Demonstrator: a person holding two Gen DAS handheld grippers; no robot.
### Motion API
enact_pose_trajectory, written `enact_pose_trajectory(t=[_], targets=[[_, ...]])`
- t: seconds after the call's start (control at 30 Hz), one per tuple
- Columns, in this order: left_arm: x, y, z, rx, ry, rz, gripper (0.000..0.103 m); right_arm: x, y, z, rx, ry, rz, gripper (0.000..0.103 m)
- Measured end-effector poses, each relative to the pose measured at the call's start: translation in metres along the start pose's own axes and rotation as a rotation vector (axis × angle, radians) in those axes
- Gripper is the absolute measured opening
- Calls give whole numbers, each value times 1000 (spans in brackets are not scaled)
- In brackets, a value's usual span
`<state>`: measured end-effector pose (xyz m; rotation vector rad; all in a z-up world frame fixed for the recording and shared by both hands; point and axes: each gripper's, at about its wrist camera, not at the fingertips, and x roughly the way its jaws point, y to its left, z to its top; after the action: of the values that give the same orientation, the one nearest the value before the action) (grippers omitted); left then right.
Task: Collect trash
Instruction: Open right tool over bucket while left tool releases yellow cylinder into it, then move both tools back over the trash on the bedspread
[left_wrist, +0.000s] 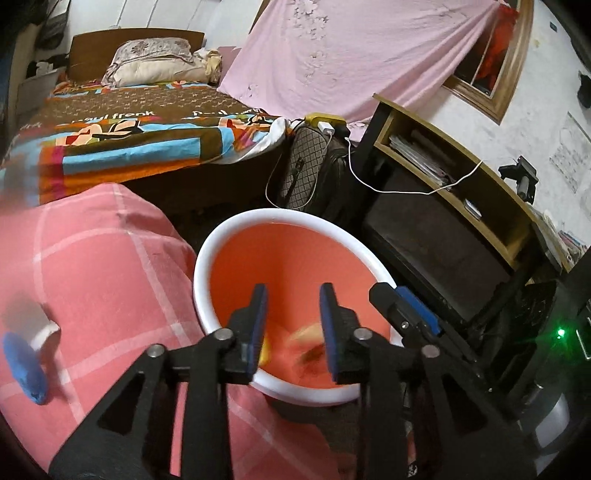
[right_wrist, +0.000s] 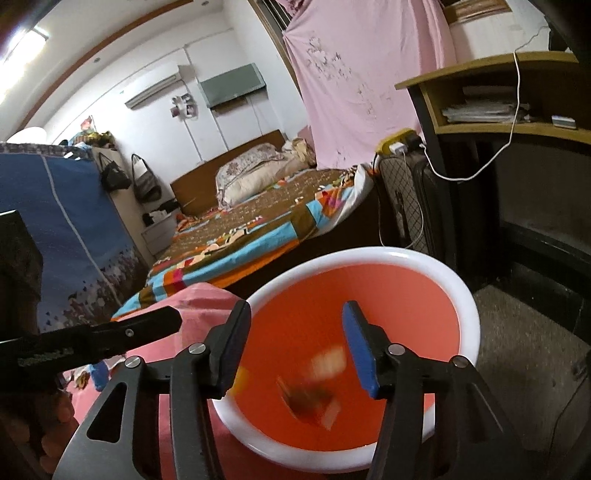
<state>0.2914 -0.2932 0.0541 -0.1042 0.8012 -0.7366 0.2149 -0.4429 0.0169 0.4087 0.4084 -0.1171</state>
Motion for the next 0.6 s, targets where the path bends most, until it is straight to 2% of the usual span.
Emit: enact_pose_trajectory(t=[0.13,0.33,0.43,0.5,0.53,0.6], targets=[[-8,5,0,-19,-20,12,19,-2,-1,0,16,1,-2,72],[-38,11,-3,-33,-103,66,31,-13,6,4,7,-62,20,79],[-62,15,-10,-23,-177,127,48,-23,18,6,-19,-125,60,89],[-84,17,-18,-15,-244,191,65,-32,28,7,-42,-170,93,94],[-94,18,-22,-11,-277,221,69,-36,34,8,-52,-186,105,101],[-119,22,-33,-3,-357,287,79,-44,46,7,-78,-223,141,103]])
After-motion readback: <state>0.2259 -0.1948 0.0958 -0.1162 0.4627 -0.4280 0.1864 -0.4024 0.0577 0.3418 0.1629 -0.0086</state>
